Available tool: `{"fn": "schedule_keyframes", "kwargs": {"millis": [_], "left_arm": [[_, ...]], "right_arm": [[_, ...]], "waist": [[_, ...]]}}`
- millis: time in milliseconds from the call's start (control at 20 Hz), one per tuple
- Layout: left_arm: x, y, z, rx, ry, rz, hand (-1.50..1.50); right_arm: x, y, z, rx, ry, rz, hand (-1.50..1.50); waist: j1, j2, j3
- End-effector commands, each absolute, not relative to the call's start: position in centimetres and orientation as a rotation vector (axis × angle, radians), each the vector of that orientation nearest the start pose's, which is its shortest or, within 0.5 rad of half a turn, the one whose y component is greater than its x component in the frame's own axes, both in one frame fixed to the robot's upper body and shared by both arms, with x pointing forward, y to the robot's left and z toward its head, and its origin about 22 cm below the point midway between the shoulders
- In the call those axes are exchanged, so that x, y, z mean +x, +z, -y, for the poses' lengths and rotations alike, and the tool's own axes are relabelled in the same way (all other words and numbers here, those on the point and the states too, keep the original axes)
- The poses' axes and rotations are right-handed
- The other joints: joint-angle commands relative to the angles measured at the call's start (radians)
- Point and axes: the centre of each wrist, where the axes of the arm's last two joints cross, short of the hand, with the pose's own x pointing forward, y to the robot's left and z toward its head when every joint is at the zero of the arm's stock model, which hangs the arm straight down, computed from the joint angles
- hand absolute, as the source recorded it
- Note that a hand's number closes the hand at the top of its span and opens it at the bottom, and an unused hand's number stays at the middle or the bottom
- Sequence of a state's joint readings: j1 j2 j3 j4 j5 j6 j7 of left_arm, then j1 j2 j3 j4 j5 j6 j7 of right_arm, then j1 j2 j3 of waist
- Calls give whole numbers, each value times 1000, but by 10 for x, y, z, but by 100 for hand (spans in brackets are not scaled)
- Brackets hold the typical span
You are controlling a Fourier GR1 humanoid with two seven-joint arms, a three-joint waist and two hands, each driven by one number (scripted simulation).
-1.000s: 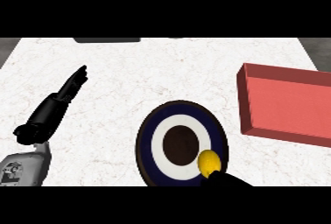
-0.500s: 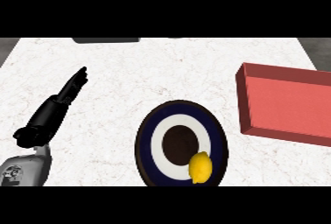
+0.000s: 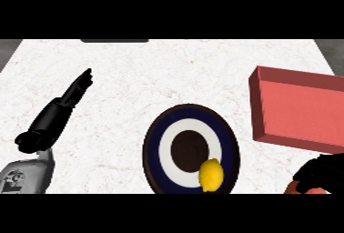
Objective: Pick the squash from the plate and place it in the cardboard box
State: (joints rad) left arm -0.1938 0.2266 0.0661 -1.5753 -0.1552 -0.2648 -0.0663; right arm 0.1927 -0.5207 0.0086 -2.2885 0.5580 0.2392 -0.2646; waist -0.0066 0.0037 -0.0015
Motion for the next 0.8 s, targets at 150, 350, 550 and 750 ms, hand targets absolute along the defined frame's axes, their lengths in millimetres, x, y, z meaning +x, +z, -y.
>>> {"fn": "schedule_keyframes", "kwargs": {"millis": [150,350,550,750], "left_arm": [[289,61,-272,77,-542,1747,0],[288,71,-258,73,-541,1762,0],[285,63,-263,57,-546,1739,0],[295,81,-267,81,-550,1779,0]], "right_arm": [[218,220,322,-639,970,1985,150],[257,231,378,-797,1043,1891,150],[287,230,378,-768,1225,1676,150],[301,206,399,-672,1367,1482,150]], "waist": [[25,1,0],[33,2,2],[40,4,1],[41,6,2]]}}
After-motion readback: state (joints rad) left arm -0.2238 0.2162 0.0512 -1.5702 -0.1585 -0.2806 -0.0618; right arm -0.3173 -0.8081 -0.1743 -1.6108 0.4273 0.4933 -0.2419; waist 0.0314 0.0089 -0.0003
